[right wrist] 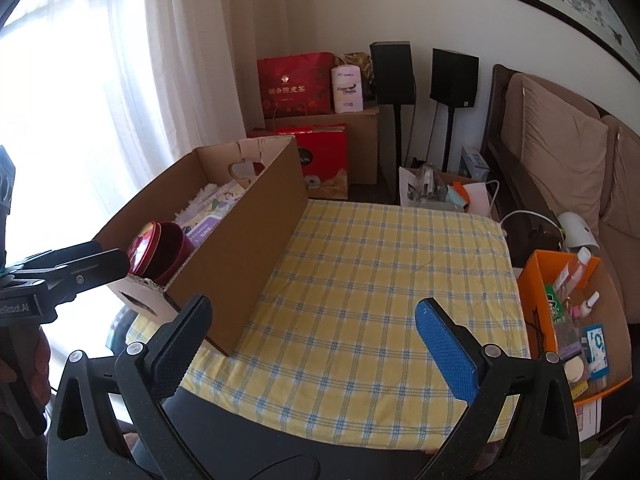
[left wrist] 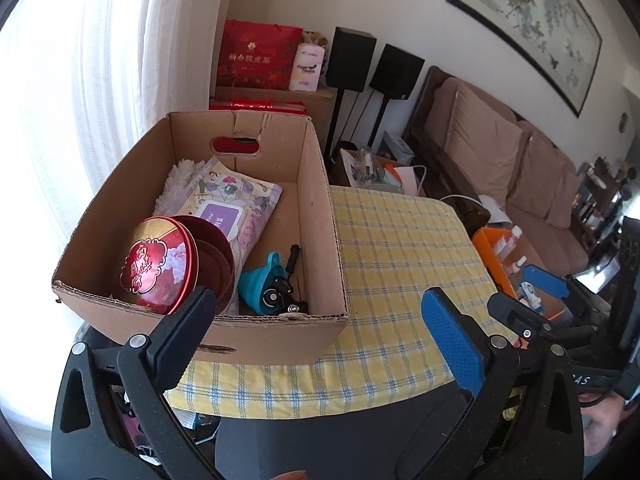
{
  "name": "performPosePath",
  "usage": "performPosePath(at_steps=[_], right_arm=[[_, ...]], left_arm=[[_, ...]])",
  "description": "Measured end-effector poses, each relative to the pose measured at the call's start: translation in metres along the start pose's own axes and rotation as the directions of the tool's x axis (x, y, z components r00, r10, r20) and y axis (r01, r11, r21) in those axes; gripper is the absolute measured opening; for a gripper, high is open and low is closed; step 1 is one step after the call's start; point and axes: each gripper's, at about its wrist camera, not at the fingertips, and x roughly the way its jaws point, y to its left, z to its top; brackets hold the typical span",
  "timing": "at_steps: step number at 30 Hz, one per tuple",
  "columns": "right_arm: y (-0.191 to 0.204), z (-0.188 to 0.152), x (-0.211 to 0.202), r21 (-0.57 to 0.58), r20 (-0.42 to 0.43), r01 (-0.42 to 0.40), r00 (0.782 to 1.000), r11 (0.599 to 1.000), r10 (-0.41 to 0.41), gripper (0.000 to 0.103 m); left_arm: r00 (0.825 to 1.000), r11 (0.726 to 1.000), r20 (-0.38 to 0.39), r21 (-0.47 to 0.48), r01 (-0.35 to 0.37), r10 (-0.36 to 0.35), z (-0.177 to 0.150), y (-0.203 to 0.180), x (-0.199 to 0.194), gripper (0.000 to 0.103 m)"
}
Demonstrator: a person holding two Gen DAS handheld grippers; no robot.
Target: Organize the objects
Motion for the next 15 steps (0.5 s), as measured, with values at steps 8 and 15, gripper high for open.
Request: performPosePath(at_steps=[8, 15], right_arm=[[-0.003, -0.026, -0.013, 0.018, -0.002, 0.048, 0.999, 0.999, -0.048, 0.103], [-0.006, -0.042, -0.024, 0.038, 0.000, 0.067, 0.998, 0.997, -0.067, 0.103]], left_arm=[[1.000, 1.000, 0.019, -0.012, -0.002, 0.002, -0.013, -0.009, -0.007, 0.103], [1.000, 0.999, -0.001, -0.040, 0.010, -0.010, -0.028, -0.005, -0.010, 0.103]])
